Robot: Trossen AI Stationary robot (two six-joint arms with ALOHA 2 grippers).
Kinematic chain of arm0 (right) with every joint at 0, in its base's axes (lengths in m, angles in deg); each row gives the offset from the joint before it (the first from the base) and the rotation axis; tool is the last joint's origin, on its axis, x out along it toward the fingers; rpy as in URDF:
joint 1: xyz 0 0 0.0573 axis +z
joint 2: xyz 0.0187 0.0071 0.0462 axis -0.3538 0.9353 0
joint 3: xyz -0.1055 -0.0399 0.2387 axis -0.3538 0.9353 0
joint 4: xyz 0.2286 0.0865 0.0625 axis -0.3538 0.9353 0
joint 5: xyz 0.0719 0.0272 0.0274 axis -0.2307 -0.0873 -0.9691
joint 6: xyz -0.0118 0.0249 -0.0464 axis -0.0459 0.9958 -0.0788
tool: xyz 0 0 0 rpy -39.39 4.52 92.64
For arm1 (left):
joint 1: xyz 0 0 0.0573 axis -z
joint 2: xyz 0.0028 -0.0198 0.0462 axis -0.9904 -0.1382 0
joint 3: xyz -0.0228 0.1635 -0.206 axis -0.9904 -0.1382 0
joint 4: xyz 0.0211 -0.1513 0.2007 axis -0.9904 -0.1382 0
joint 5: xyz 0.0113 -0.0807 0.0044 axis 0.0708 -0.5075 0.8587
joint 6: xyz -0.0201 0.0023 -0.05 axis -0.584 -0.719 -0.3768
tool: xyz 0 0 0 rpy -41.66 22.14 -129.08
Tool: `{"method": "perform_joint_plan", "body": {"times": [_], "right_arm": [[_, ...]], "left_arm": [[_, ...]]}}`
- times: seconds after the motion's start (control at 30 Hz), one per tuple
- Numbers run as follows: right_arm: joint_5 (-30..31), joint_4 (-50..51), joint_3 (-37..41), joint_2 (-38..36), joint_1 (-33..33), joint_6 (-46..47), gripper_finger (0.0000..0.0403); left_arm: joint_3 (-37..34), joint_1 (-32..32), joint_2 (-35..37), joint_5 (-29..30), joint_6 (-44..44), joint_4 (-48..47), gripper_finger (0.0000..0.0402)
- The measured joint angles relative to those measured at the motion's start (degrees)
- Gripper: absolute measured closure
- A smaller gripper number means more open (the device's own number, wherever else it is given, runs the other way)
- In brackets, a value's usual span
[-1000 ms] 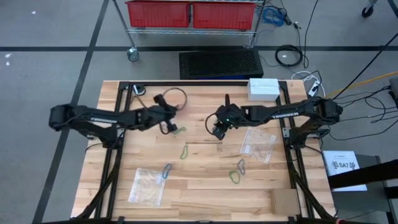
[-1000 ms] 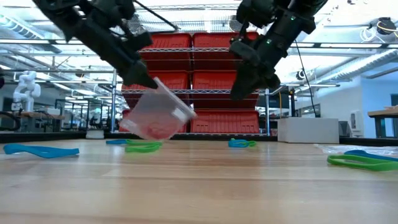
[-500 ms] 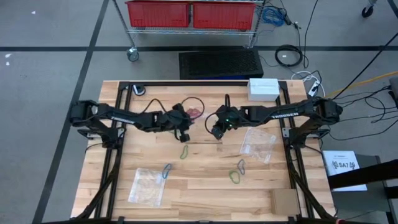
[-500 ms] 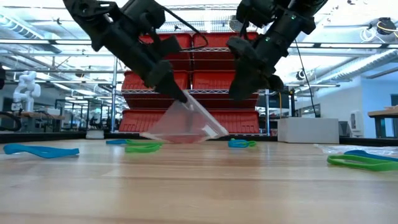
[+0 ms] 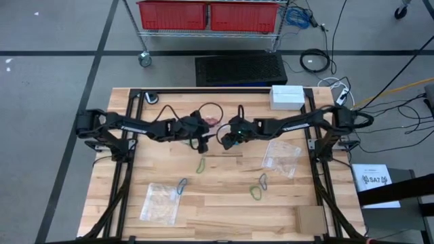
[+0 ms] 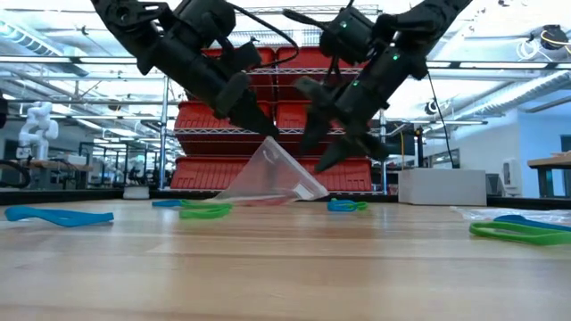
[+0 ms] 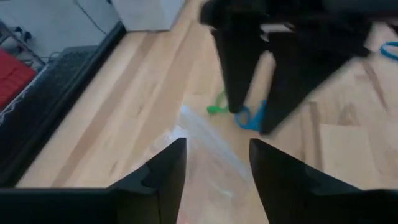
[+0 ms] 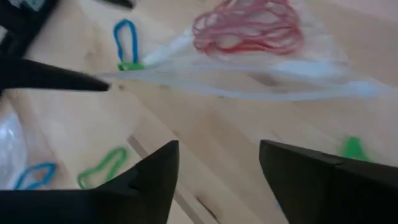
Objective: Sort rubber bands
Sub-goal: Close the zip bag
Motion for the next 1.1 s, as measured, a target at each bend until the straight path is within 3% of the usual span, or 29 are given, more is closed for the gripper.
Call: {"method": "perform_joint_plan", "body": {"times": [0.13,0.4,0.67,0.93,1.1], "right_arm": [[0.02,-3.91,0.00,2.34,-0.02,2.53,0.0164],[0.04,-4.34,0.00,3.42,-0.02,4.87,0.0156],[0.58,-4.48,0.02,3.42,-0.66,6.82,0.0156],[2.06,-3.75,0.02,7.77,-2.20,11.08,0.0156],[2.85,-9.34,0.00,10.90,-2.44,12.08,0.0158]], "left_arm": [[-0.09,-2.27,0.60,-1.16,-0.04,-0.21,0.0217],[-0.09,-7.15,0.77,-18.15,-4.43,0.44,0.0217],[-0.35,-11.35,0.77,-19.56,-4.44,1.30,0.0217],[-7.61,-17.80,0.82,-26.45,-8.71,11.95,0.0217],[-11.64,-20.15,0.82,-29.47,-11.53,18.97,0.0217]]}}
